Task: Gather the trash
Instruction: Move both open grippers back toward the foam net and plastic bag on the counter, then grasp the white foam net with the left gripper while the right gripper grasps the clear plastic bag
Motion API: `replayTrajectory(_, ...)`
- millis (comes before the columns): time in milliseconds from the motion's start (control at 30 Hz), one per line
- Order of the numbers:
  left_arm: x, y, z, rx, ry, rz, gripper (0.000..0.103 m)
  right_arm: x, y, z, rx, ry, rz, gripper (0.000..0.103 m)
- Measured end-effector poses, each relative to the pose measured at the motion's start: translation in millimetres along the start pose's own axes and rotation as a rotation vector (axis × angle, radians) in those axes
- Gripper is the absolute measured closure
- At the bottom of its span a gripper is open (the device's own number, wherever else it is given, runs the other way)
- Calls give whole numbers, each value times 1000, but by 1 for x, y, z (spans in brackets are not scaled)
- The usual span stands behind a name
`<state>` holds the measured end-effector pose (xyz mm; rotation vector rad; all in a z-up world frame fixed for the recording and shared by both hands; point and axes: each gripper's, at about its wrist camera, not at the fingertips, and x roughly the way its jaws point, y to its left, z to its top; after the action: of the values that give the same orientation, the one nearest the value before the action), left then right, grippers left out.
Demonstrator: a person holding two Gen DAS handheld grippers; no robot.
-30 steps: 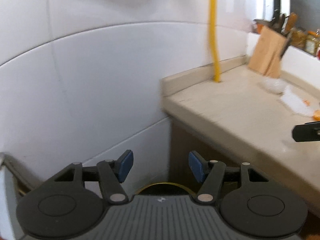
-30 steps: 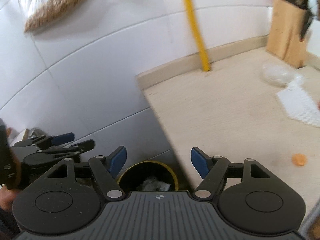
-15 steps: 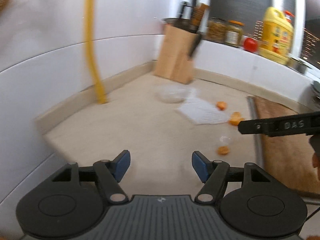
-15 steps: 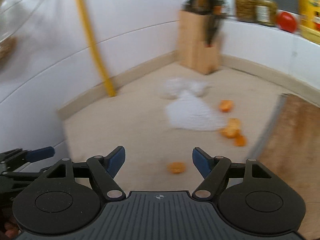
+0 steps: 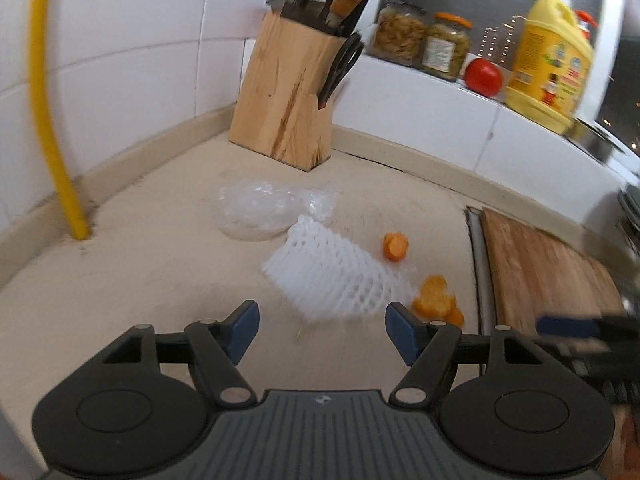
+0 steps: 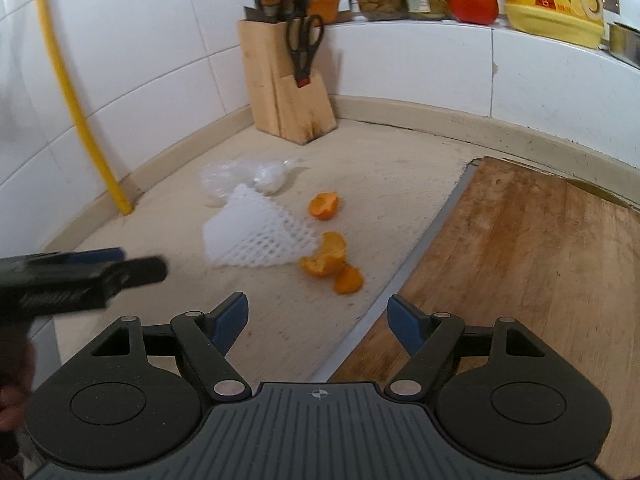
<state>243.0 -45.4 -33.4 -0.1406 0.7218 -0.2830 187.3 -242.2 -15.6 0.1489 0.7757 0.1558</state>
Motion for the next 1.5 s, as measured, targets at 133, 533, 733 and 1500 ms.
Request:
replayTrajectory(133,41,-6,17,-61,40,4,39,4,-12,4,13,0,7,20)
replayTrajectory(533,90,-26,20,10,61,142,47,24,-41,20,52,-8,49,19)
replayTrajectory(733,61,-4,10,-1,79,126,86,23,-36,17,34,-15,48,19)
replayTrajectory(1500,90,-21,22,-63,81,231,60,28,-48,19,68,-14,49,18)
